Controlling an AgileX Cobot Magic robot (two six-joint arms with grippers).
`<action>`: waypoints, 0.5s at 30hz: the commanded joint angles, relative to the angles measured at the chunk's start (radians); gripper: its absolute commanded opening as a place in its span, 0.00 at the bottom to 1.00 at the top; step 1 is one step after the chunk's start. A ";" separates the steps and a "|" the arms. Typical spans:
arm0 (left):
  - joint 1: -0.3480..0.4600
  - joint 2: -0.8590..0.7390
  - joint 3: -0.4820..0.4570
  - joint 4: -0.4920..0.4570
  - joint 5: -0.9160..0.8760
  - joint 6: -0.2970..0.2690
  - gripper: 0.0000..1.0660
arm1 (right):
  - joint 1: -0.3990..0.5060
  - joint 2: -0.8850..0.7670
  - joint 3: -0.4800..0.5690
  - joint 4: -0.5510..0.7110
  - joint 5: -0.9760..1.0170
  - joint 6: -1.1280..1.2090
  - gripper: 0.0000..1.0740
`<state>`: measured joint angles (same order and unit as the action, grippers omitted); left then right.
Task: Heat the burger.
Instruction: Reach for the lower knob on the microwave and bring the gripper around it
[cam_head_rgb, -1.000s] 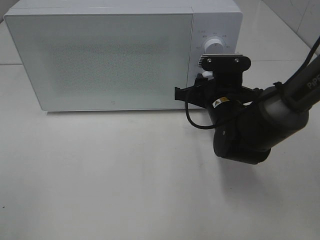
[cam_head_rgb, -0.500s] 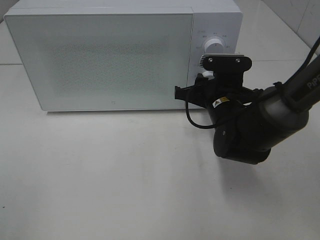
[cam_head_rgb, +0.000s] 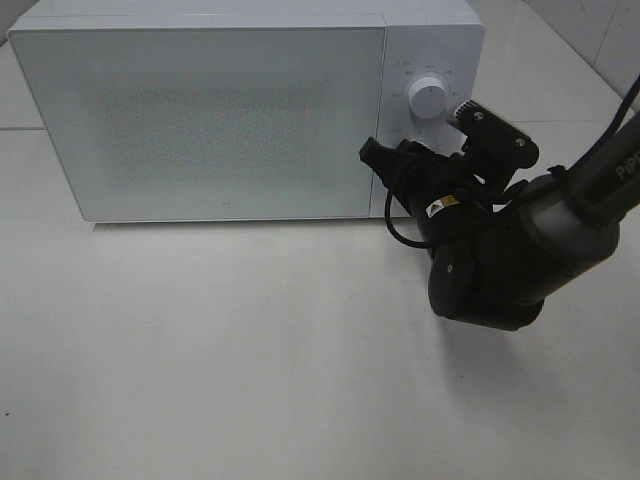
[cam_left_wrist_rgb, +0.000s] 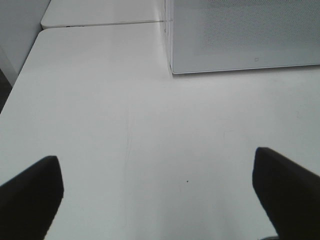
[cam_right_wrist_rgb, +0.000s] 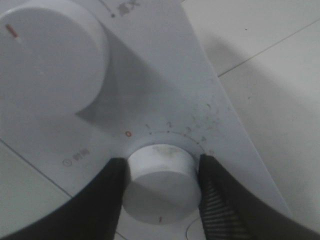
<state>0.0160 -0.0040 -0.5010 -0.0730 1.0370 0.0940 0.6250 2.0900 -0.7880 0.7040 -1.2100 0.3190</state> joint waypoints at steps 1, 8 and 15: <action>0.001 -0.029 0.002 -0.006 -0.008 0.000 0.92 | -0.005 -0.006 -0.020 -0.061 -0.051 0.167 0.03; 0.001 -0.029 0.002 -0.006 -0.008 0.000 0.92 | -0.005 -0.006 -0.020 -0.074 -0.098 0.395 0.03; 0.001 -0.029 0.002 -0.006 -0.008 0.000 0.92 | -0.005 -0.006 -0.020 -0.058 -0.153 0.698 0.03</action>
<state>0.0160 -0.0040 -0.5010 -0.0730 1.0370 0.0940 0.6250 2.0900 -0.7830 0.7000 -1.2120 0.8920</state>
